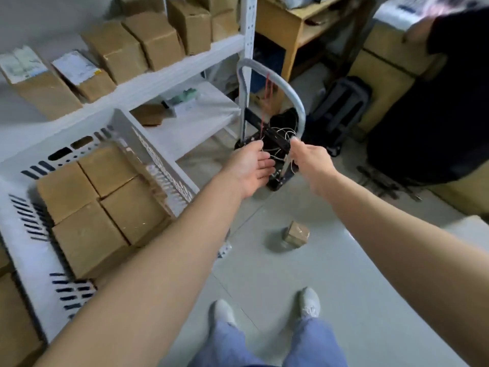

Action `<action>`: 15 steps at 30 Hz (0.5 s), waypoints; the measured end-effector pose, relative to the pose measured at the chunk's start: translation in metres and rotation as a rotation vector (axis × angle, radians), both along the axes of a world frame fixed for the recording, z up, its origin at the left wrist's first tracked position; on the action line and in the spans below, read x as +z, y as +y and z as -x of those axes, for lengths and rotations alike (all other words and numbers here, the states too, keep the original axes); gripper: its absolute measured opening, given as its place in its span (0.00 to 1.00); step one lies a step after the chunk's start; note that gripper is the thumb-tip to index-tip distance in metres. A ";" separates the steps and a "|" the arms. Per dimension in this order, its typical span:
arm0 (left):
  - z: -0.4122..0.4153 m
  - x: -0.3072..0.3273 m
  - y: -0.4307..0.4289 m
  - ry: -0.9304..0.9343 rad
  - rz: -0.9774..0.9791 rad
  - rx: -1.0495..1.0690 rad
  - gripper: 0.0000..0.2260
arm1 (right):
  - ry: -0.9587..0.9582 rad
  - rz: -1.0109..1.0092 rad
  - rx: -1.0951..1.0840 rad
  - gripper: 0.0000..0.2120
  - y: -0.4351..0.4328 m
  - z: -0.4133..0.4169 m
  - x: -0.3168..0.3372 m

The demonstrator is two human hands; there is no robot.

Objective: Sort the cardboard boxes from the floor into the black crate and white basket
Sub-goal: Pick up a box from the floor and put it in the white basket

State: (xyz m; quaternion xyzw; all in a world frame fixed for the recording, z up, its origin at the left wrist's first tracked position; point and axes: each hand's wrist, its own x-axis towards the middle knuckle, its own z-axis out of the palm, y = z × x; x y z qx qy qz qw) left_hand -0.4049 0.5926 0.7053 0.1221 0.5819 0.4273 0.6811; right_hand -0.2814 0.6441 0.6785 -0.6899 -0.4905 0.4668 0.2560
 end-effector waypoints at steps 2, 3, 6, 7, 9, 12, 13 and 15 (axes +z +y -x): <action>-0.037 -0.020 0.011 -0.035 0.044 -0.038 0.21 | -0.030 0.045 -0.030 0.23 0.007 -0.040 -0.017; -0.054 -0.034 0.017 -0.052 0.075 -0.050 0.21 | -0.061 0.074 -0.026 0.20 0.010 -0.059 -0.029; -0.094 -0.090 0.035 -0.039 0.184 -0.055 0.21 | -0.130 0.154 0.003 0.25 0.020 -0.108 -0.079; -0.106 -0.113 0.042 -0.032 0.216 -0.046 0.21 | -0.138 0.175 0.005 0.27 0.026 -0.124 -0.100; -0.129 -0.162 0.056 -0.026 0.274 -0.038 0.21 | -0.154 0.226 0.007 0.27 0.035 -0.152 -0.145; -0.158 -0.240 0.072 -0.003 0.360 -0.033 0.17 | -0.171 0.318 0.027 0.23 0.049 -0.185 -0.219; -0.165 -0.266 0.077 0.014 0.387 -0.032 0.15 | -0.175 0.340 0.034 0.23 0.054 -0.193 -0.244; -0.171 -0.319 0.089 0.062 0.424 -0.034 0.14 | -0.176 0.363 0.047 0.24 0.067 -0.206 -0.295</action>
